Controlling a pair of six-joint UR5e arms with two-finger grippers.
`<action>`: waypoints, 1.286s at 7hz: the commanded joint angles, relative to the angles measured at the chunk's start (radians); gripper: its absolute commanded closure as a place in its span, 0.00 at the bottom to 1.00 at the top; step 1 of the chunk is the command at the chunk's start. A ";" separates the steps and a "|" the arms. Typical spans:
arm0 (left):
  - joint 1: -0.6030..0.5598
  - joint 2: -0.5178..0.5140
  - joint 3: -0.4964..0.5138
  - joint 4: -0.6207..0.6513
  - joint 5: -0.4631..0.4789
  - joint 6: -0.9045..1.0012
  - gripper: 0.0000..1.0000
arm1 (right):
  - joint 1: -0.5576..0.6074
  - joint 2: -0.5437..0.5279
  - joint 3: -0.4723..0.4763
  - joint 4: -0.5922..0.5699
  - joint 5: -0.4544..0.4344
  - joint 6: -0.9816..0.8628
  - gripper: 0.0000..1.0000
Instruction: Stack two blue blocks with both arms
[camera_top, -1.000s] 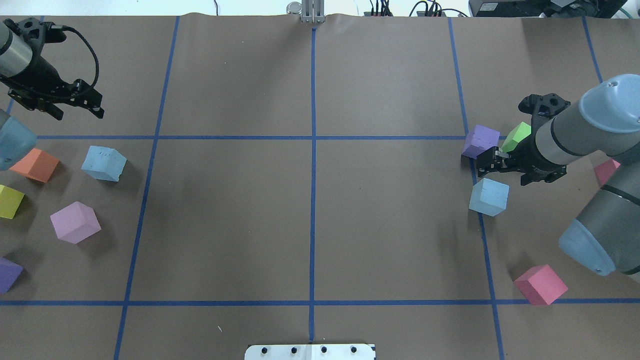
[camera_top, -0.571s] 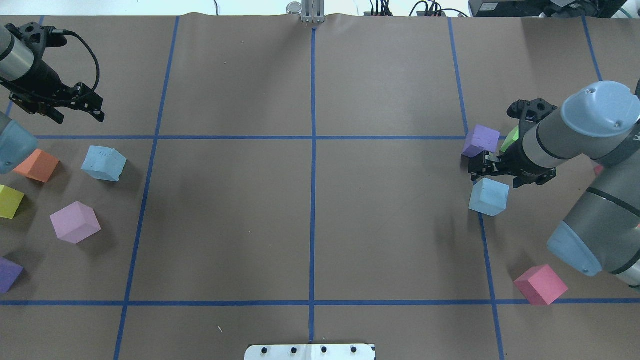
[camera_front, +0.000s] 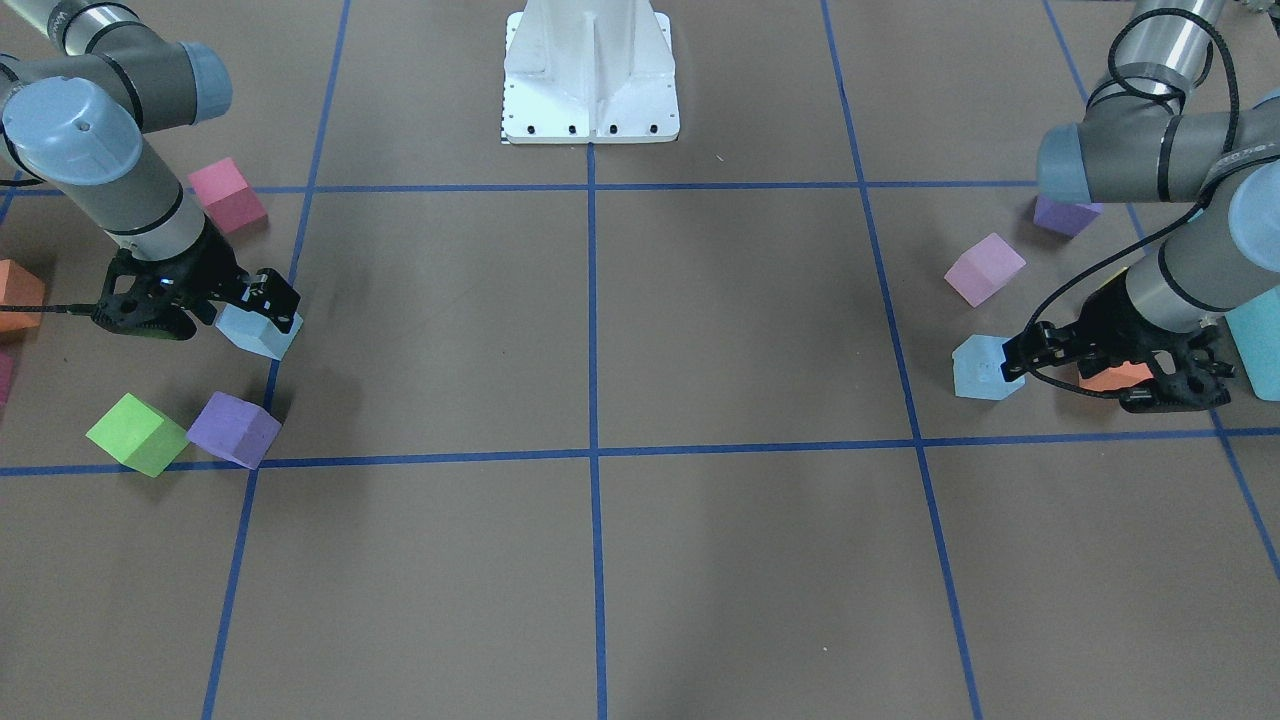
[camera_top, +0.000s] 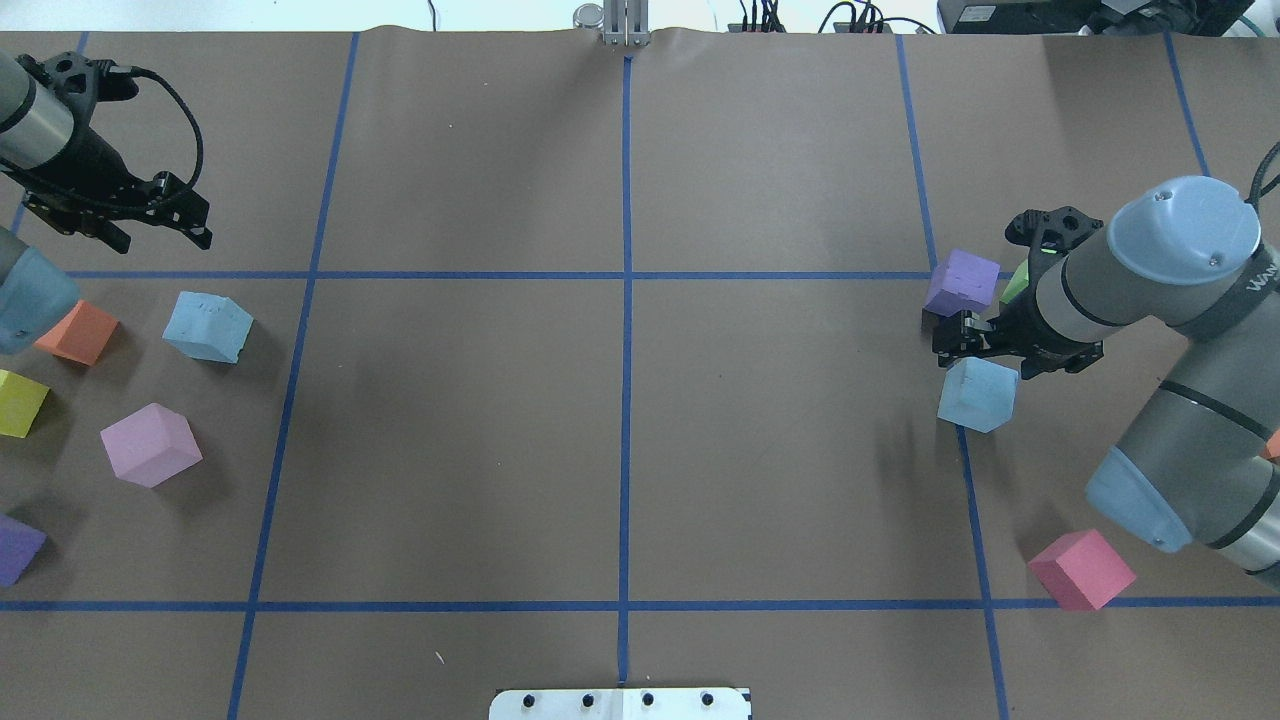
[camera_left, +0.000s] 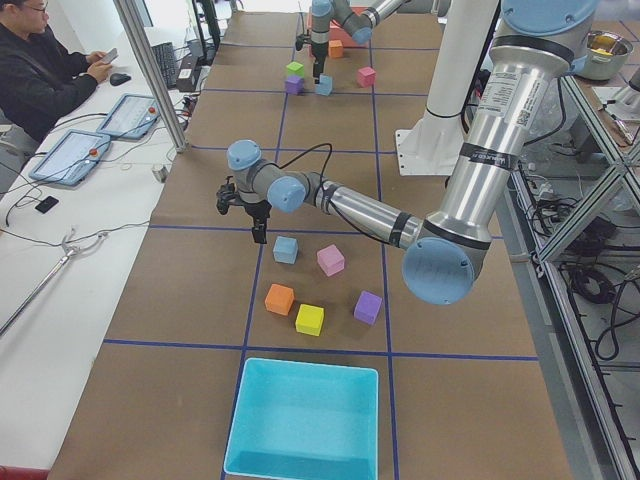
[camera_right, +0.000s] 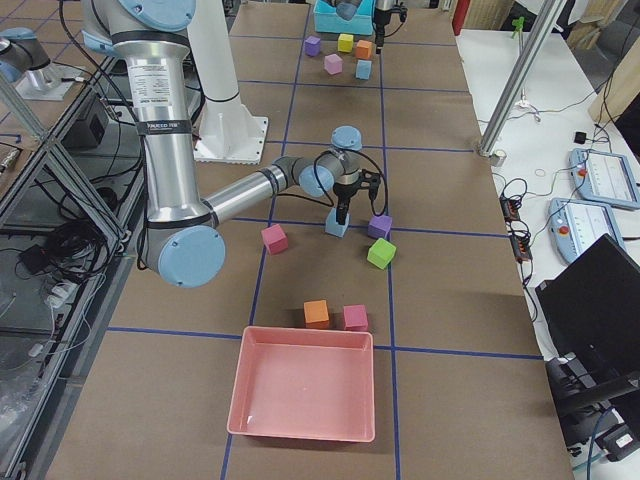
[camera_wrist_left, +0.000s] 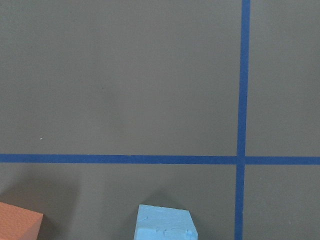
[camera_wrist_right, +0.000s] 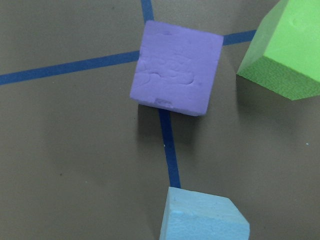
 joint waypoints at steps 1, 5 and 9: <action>0.037 0.025 0.006 -0.054 0.020 -0.033 0.00 | -0.002 0.001 -0.008 0.014 -0.001 0.000 0.00; 0.084 0.056 0.011 -0.126 0.055 -0.072 0.00 | -0.002 -0.002 -0.008 0.014 -0.001 0.002 0.01; 0.084 0.056 0.008 -0.128 0.053 -0.072 0.00 | -0.016 -0.027 -0.007 0.015 -0.036 0.012 0.01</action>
